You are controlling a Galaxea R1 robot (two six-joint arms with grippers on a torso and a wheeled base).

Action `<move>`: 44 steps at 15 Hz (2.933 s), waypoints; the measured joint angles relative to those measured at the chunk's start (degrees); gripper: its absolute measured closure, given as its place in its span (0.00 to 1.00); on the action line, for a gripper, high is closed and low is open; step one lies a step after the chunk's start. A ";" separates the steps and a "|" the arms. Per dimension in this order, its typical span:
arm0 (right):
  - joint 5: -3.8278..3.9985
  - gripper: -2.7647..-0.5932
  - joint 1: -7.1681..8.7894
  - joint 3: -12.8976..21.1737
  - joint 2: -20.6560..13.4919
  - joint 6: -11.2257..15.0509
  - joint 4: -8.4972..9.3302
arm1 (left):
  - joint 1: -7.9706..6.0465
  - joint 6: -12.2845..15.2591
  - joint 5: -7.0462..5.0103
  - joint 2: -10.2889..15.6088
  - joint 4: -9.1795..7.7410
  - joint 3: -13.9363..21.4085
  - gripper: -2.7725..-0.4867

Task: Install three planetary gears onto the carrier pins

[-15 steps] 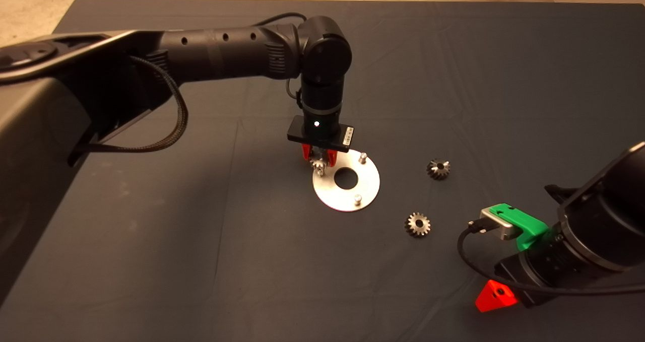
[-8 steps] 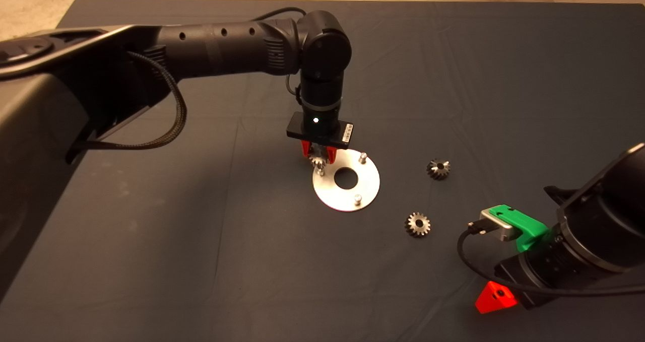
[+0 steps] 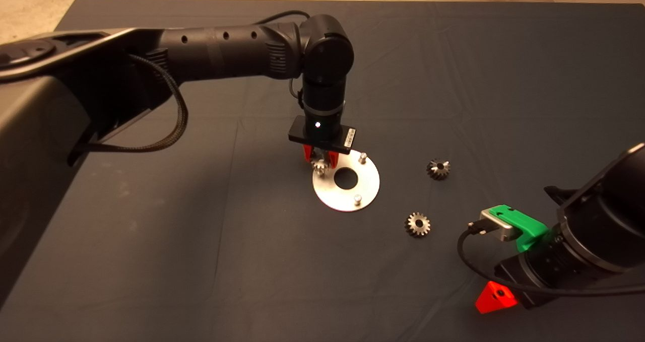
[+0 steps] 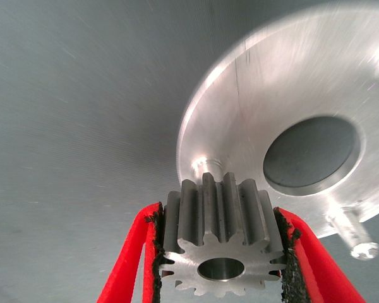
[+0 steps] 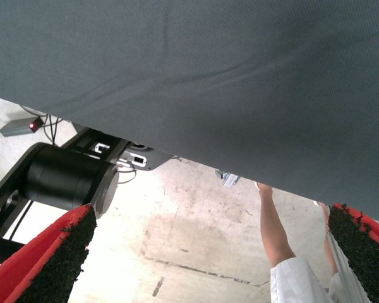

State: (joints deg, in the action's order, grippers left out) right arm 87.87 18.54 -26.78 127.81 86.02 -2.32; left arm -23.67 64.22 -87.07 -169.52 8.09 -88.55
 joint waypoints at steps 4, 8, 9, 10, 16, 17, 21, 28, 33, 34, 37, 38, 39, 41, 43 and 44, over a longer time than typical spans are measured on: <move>0.00 0.01 -0.60 0.00 0.00 0.01 0.00 | 0.30 0.00 -0.22 0.01 0.00 0.07 0.82; 0.00 0.01 -0.60 0.00 0.00 0.00 0.00 | 0.30 -0.05 -0.22 0.00 0.00 0.02 0.82; 0.02 0.01 -0.60 0.00 0.00 0.00 0.00 | 0.30 -0.05 -0.23 0.00 -0.02 -0.22 0.82; 0.01 0.01 -0.61 0.00 0.00 0.00 0.00 | 0.30 -0.06 -0.20 0.00 -0.02 -0.54 0.82; 0.02 0.01 -0.61 0.00 0.00 0.00 0.00 | 0.30 -2.27 0.06 -0.15 -0.20 -2.00 0.82; 0.00 0.01 -0.61 0.00 0.00 0.00 0.00 | 0.30 -2.49 0.07 -0.13 -0.18 -2.25 0.82; 0.00 0.01 -0.60 0.00 0.01 0.01 0.00 | 0.30 -3.28 0.11 -0.13 -0.18 -2.44 0.82; 0.00 0.01 -0.61 0.00 0.01 0.00 0.00 | 0.33 -3.50 0.11 -0.13 -0.16 -2.47 0.81; 0.01 0.01 -0.61 0.00 0.06 0.00 0.00 | 0.35 -4.44 0.11 -0.13 -0.18 -2.49 0.79; 0.00 0.01 -0.61 0.00 0.14 0.00 0.00 | 0.35 -4.77 0.11 -0.13 -0.18 -2.49 0.78; 0.02 0.01 -0.61 0.00 0.12 -0.02 0.00 | 0.48 -4.99 0.10 -0.13 -0.16 -2.65 0.75; 0.00 0.01 -0.61 0.00 0.12 -0.02 0.00 | 0.50 -5.01 0.10 -0.13 -0.16 -2.75 0.73; 0.00 0.01 -0.61 0.00 0.12 -0.01 0.00 | 0.50 -5.02 0.06 -0.13 -0.16 -2.77 0.72; 0.00 0.01 -0.61 0.00 0.12 -0.01 0.00 | 0.48 -5.07 0.05 -0.13 -0.16 -2.86 0.69; 0.00 0.01 -0.61 0.00 0.15 -0.02 0.00 | 0.48 -5.07 0.02 -0.11 -0.13 -2.97 0.65; 0.02 0.01 -0.61 0.00 0.12 0.00 0.00 | 0.48 -5.10 0.02 -0.10 -0.16 -2.99 0.64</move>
State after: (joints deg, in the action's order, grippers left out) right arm 87.89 17.93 -26.78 127.93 86.02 -2.32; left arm -23.20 59.12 -87.04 -169.62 7.94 -91.54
